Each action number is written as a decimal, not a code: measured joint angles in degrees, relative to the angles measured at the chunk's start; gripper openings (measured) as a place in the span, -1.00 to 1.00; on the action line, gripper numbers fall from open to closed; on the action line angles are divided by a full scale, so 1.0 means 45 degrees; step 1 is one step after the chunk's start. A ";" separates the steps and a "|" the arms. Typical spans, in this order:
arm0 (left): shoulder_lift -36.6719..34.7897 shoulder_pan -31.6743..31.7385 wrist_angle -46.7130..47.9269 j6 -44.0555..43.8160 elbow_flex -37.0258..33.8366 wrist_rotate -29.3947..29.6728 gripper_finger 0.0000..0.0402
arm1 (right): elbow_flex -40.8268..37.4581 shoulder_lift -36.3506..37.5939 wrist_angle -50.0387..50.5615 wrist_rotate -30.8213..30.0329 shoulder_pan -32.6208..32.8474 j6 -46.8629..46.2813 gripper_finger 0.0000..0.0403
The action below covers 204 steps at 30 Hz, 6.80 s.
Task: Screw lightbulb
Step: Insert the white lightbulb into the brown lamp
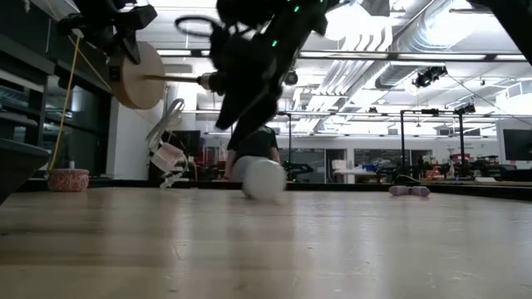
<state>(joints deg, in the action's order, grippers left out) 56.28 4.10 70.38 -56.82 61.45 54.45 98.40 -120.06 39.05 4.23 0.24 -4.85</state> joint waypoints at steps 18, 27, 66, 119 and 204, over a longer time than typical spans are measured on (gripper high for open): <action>-0.0035 -0.0005 -0.0008 0.0724 0.0000 -0.0324 -0.41 | 0.0020 0.1750 0.3389 -0.0845 0.0276 -0.6136 0.97; -0.0214 -0.0005 -0.0010 0.0743 0.0000 -0.0073 -0.41 | 0.0021 0.1751 0.3017 -0.2212 -0.0287 -0.0464 0.97; -0.0361 0.0418 -0.0012 0.0223 0.0000 0.0268 -0.41 | 0.0026 0.1751 0.2365 -0.0457 -0.2294 -0.9995 0.97; -0.0351 0.0413 -0.0260 0.1678 0.0005 -0.0781 -0.41 | 0.1552 -0.2207 0.3746 -0.2930 -0.2988 0.4473 0.97; -0.3858 -0.2463 -0.3418 0.6559 -0.1789 0.1322 -0.41 | 0.1930 0.1654 0.1080 1.1057 -0.3961 -0.2893 0.16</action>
<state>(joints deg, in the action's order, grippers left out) 38.92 -6.98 55.00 -27.30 53.40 60.40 107.09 -112.62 43.91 53.98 -17.59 -17.87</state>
